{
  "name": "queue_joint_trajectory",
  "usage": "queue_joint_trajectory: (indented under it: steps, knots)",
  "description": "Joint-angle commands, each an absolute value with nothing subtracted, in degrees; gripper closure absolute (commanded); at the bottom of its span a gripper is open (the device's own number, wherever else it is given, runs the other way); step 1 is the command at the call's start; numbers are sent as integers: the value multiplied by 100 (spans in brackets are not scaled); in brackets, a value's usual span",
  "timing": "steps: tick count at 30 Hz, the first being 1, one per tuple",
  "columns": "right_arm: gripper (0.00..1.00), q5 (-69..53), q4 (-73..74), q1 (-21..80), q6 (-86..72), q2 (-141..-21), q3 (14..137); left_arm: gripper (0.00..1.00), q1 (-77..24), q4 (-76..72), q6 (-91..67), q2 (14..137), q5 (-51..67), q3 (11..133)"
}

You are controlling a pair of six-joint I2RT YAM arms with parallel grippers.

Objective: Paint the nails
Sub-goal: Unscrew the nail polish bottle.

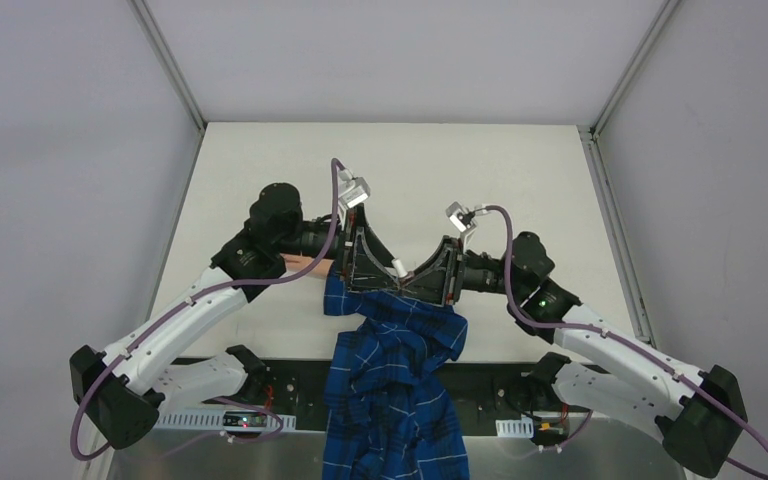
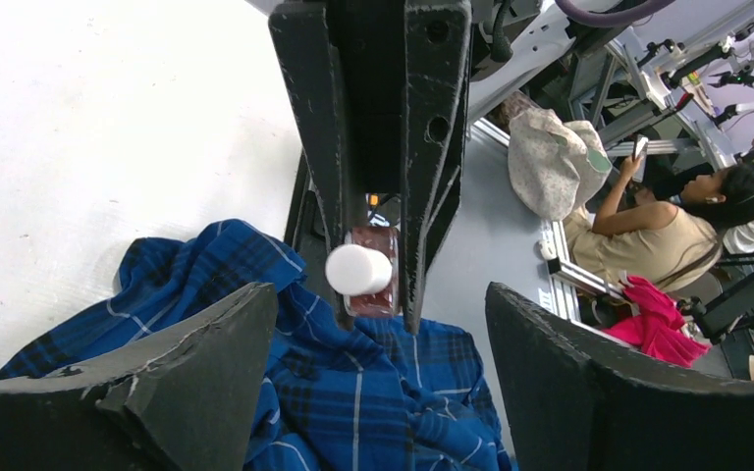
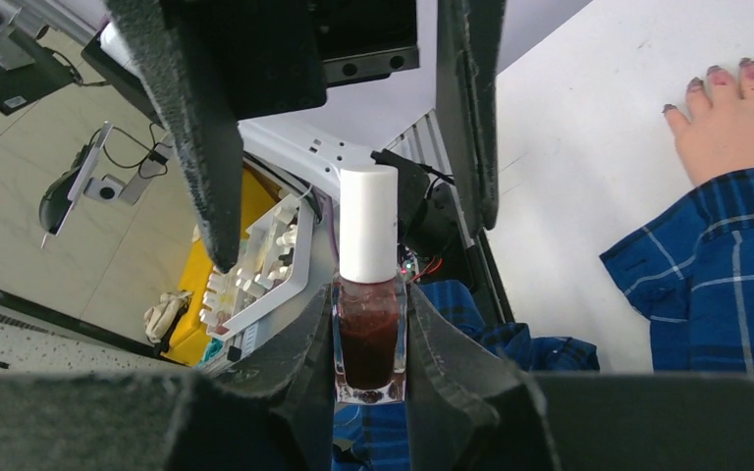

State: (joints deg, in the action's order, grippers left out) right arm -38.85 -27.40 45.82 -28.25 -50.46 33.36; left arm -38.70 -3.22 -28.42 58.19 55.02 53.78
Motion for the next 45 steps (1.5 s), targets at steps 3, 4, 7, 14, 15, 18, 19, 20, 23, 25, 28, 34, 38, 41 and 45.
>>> queue_joint_trajectory:
  steps: [3,4,7,14,15,18,19,20,23,25,28,34,38,41,45]
  knots:
    - [100,-4175,-3296,4714,-2724,-5060,3636,25,-3946,-720,-3028,5853,5539,5528]
    - [100,-4207,-3292,4723,-2715,-5067,3650,27,-3946,-723,-3050,5865,5535,5526]
    - [100,-4278,-3244,4757,-2688,-5079,3684,33,-3946,-753,-3099,5905,5572,5528]
    - [100,-4274,-3127,4806,-2620,-5097,3720,48,-3955,-808,-3127,5881,5609,5517]
    - [100,-4265,-3114,4803,-2610,-5096,3723,50,-3959,-815,-3129,5880,5628,5517]
    - [100,-4245,-3079,4816,-2593,-5098,3741,52,-3979,-825,-3137,5904,5672,5517]
    - [100,-4250,-3070,4816,-2584,-5100,3748,52,-3987,-826,-3138,5906,5691,5519]
    - [100,-4249,-3053,4819,-2584,-5102,3752,53,-4002,-834,-3140,5908,5701,5525]
    - [100,-4224,-3005,4828,-2553,-5112,3769,56,-4016,-841,-3146,5899,5715,5527]
    - [100,-4196,-2969,4838,-2525,-5120,3770,57,-4032,-850,-3146,5890,5726,5525]
    - [100,-4175,-2912,4846,-2490,-5139,3791,62,-4049,-860,-3146,5889,5755,5520]
    - [100,-4091,-2866,4868,-2458,-5161,3808,76,-4112,-866,-3146,5915,5819,5528]
    - [100,-3954,-2755,4864,-2378,-5144,3805,100,-4130,-879,-3146,5930,5835,5529]
    - [100,-3757,-2641,4863,-2264,-5154,3783,100,-4140,-878,-3139,5925,5829,5533]
    - [100,-3168,-2358,4870,-2048,-5122,3753,100,-4140,-887,-3146,5899,5678,5496]
